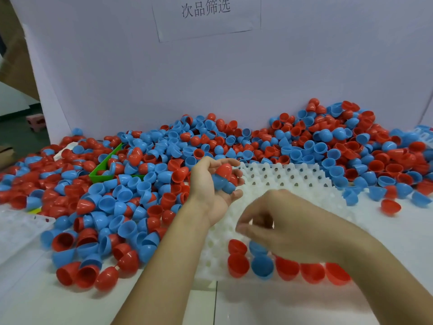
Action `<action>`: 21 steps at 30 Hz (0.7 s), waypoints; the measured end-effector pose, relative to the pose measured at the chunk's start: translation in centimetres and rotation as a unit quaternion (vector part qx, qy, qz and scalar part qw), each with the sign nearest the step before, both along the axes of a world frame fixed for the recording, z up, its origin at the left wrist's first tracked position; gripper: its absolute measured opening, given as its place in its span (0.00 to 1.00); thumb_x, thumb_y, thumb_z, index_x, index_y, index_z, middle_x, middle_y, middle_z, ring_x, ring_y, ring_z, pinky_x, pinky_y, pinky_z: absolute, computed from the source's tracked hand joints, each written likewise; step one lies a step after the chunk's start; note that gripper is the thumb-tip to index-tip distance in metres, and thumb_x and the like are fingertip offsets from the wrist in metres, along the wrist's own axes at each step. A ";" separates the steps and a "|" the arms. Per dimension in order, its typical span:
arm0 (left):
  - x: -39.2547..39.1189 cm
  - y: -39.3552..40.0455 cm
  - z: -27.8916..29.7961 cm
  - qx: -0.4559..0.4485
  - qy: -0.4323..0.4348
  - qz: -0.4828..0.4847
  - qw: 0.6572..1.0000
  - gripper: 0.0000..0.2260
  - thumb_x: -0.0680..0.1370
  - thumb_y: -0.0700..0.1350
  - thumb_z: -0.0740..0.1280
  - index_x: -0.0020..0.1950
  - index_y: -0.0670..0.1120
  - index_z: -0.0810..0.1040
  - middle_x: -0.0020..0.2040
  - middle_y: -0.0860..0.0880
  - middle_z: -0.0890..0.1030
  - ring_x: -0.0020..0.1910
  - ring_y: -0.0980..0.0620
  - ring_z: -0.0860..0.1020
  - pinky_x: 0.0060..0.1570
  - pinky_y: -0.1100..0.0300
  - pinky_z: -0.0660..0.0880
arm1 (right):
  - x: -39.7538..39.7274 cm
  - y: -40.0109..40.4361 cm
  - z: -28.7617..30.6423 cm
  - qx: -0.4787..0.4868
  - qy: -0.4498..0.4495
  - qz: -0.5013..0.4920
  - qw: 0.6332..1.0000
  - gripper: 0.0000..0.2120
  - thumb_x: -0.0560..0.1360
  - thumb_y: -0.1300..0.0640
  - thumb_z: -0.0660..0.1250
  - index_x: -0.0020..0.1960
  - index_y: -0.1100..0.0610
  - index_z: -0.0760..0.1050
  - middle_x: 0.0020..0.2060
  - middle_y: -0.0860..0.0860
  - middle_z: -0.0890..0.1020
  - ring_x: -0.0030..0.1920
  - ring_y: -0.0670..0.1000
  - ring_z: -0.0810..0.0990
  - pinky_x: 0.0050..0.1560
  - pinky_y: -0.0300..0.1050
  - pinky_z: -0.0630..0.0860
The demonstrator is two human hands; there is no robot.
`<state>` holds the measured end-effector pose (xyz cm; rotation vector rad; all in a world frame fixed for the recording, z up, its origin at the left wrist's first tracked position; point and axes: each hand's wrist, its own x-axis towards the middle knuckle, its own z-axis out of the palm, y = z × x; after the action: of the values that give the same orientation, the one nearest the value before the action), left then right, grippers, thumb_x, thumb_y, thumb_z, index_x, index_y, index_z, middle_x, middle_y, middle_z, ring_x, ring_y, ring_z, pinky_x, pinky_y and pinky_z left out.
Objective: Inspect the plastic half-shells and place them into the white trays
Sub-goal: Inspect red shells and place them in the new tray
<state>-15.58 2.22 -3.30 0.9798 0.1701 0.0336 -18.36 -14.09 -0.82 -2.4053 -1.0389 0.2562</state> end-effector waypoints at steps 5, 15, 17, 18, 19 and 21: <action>0.0 -0.6 -0.1 0.071 0.000 -0.025 0.997 0.08 0.78 0.42 0.62 0.46 0.41 0.79 0.39 0.44 0.78 0.38 0.50 0.76 0.37 0.57 0.71 | 2.2 -0.2 -1.0 0.227 -0.047 -0.172 0.957 0.09 0.76 0.45 0.68 0.55 0.38 0.73 0.37 0.42 0.82 0.38 0.38 0.81 0.34 0.30 0.73; -0.1 -1.6 -0.2 0.215 -0.048 -0.102 0.970 0.14 0.81 0.52 0.65 0.53 0.41 0.80 0.42 0.46 0.80 0.39 0.51 0.79 0.33 0.62 0.72 | 3.5 -0.3 -2.2 0.302 -0.045 -0.205 0.930 0.06 0.75 0.52 0.73 0.46 0.41 0.78 0.37 0.40 0.83 0.40 0.39 0.82 0.39 0.31 0.77; 0.1 -1.3 -0.2 0.208 -0.038 -0.067 0.975 0.13 0.82 0.48 0.66 0.56 0.38 0.81 0.45 0.44 0.83 0.42 0.49 0.82 0.34 0.62 0.76 | 3.9 -0.6 -2.3 0.328 -0.014 -0.237 0.914 0.02 0.77 0.50 0.71 0.47 0.43 0.79 0.40 0.42 0.84 0.41 0.42 0.83 0.43 0.37 0.80; 0.2 -1.1 -0.2 0.210 -0.034 -0.054 0.976 0.13 0.82 0.46 0.66 0.57 0.37 0.81 0.46 0.44 0.84 0.42 0.49 0.82 0.34 0.62 0.76 | 4.0 -0.7 -2.4 0.350 0.007 -0.253 0.902 0.01 0.77 0.50 0.70 0.48 0.44 0.80 0.40 0.43 0.84 0.41 0.42 0.84 0.44 0.39 0.81; 0.3 -1.0 -0.3 0.212 -0.030 -0.047 0.976 0.12 0.82 0.44 0.66 0.57 0.37 0.82 0.46 0.45 0.85 0.42 0.50 0.83 0.34 0.63 0.76 | 4.1 -0.8 -2.5 0.373 0.026 -0.263 0.889 0.02 0.77 0.50 0.70 0.50 0.46 0.80 0.40 0.43 0.85 0.41 0.41 0.84 0.44 0.39 0.82; 0.3 -0.9 -0.4 0.209 -0.024 -0.047 0.977 0.11 0.81 0.45 0.68 0.56 0.38 0.83 0.45 0.45 0.85 0.39 0.52 0.82 0.34 0.63 0.75 | 4.2 -0.9 -2.5 0.405 0.060 -0.271 0.871 0.06 0.77 0.49 0.70 0.53 0.49 0.81 0.40 0.44 0.85 0.41 0.40 0.85 0.43 0.38 0.81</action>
<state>-15.31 1.28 -3.68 1.4044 0.0715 0.0057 -14.20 -14.98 -3.32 -1.7583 -0.2674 -0.2020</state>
